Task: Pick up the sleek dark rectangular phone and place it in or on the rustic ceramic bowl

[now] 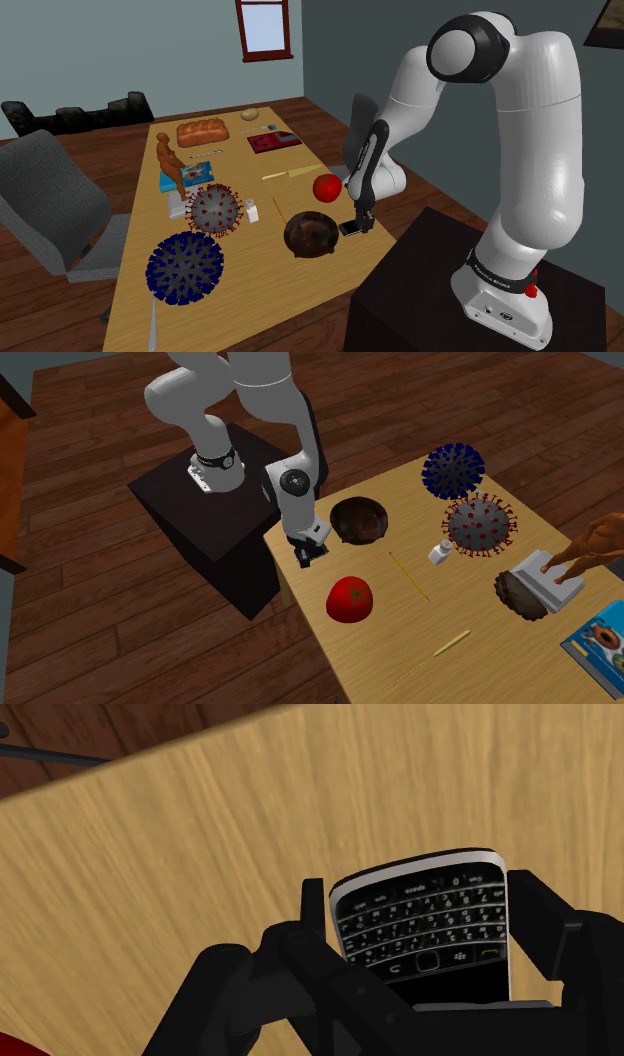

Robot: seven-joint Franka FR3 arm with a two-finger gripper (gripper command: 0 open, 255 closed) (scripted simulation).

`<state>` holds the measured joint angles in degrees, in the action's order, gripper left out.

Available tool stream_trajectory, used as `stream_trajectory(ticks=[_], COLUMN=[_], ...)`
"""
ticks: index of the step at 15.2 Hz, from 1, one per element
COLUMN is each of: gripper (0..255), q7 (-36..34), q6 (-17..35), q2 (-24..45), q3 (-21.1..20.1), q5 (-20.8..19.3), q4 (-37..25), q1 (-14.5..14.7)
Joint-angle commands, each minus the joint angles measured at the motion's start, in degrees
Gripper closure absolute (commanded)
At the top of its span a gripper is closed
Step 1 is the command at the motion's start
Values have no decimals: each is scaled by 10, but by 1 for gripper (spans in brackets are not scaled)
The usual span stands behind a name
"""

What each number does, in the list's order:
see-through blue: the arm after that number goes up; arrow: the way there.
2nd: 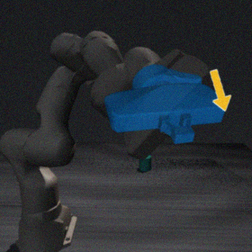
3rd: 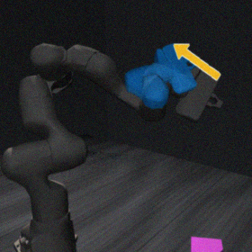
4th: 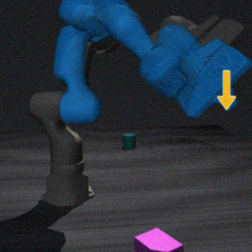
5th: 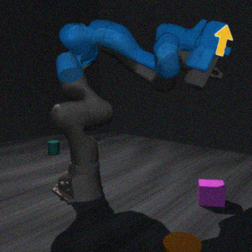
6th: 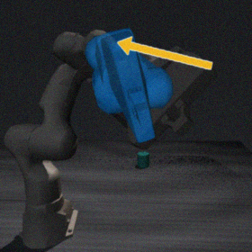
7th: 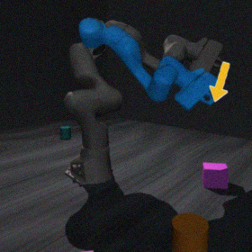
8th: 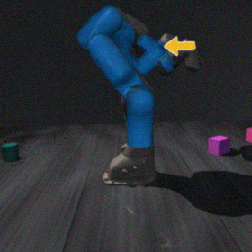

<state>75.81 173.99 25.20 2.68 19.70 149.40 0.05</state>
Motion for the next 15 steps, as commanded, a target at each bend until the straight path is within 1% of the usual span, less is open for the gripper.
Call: stream_trajectory(ticks=[1, 4, 9, 15], gripper=[255, 255, 255, 255], q7=[0, 0, -17, -50], q6=[0, 0, -37, -83], q2=[0, 0, -52, -114], q3=[0, 0, 34, 79], q5=[0, 0, -18, -59], q4=[0, 0, 17, 33], q1=[0, 0, 31, 67])
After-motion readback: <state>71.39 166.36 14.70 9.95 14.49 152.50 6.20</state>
